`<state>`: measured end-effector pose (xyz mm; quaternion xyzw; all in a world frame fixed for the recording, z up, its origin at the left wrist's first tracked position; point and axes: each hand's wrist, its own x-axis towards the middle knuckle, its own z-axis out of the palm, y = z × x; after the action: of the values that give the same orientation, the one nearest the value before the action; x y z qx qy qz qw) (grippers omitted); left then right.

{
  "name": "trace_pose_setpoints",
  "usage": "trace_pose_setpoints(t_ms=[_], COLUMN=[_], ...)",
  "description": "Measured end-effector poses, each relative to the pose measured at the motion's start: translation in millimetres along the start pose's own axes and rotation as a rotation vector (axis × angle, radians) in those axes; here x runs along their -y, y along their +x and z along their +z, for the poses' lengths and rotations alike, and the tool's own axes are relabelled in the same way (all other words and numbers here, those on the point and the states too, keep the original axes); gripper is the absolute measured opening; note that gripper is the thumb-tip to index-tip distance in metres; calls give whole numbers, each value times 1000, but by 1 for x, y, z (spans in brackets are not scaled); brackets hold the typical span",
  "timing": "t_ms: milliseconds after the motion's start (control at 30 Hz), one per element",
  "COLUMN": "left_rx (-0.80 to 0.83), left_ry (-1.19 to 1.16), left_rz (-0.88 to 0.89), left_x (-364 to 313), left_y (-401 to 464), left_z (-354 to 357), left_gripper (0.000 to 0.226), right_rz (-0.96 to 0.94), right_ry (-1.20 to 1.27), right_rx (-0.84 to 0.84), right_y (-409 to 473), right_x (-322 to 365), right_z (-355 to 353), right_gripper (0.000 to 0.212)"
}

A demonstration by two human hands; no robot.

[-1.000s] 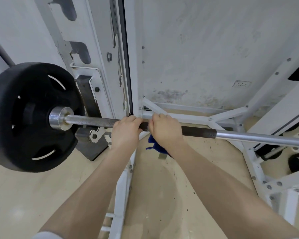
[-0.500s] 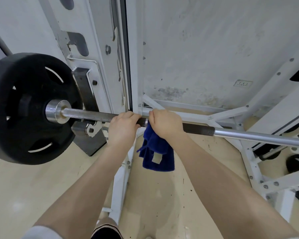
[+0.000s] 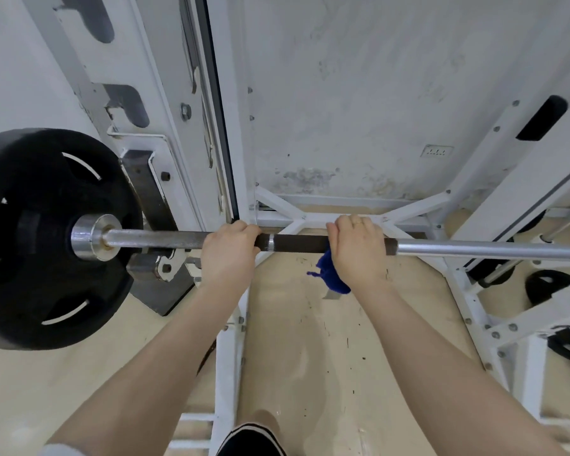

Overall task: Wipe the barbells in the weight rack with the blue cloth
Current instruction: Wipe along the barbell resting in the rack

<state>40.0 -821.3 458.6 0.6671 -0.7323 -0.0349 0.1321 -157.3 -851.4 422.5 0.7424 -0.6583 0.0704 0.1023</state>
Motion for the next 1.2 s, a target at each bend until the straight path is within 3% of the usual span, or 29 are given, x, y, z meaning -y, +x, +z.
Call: trace_pose_setpoints(t_ms=[200,300,500,533,633,700,800,933,1000,1100,1200], left_rx=[167,255,306,318,349,359,367,377,369,334,360], left_ry=[138,133,-150,-160,-168,-170,-141,-127,-98,-104,-175], left_rz=[2,6,243,277,378,425,482,512,538,528,436], left_x=[-9,-25,-66,-73,-91,-103,-116,-123,-126,-129,-131], left_y=[18,27,39,41,48,55,59,59,57,57,62], left_z=[-15,-21,1,4,11,14,20,24,27,30,28], left_gripper=[15,33,44,44,45,45,39,33,35,35,44], right_rz=[-76,-81,333,367,303,193,199,67,133,378,412], right_ry=[45,39,-22,-74,-102,31,289,116,92,124,35], right_rx=[-271,-292,-120,-62,22,-74,-236,-284,-280,-208,-124], right_y=[-11,-12,-36,-36,-26,-21,-24,-32,-35,-39,-35], right_x=[2,-34,-122,-129,-109,-72,-44,-77,-102,-139,-163], right_z=[5,5,1,1,-3,-3,3,10,10,4,-4], right_gripper=[31,27,23,25,4,16,34,29,30,40,40])
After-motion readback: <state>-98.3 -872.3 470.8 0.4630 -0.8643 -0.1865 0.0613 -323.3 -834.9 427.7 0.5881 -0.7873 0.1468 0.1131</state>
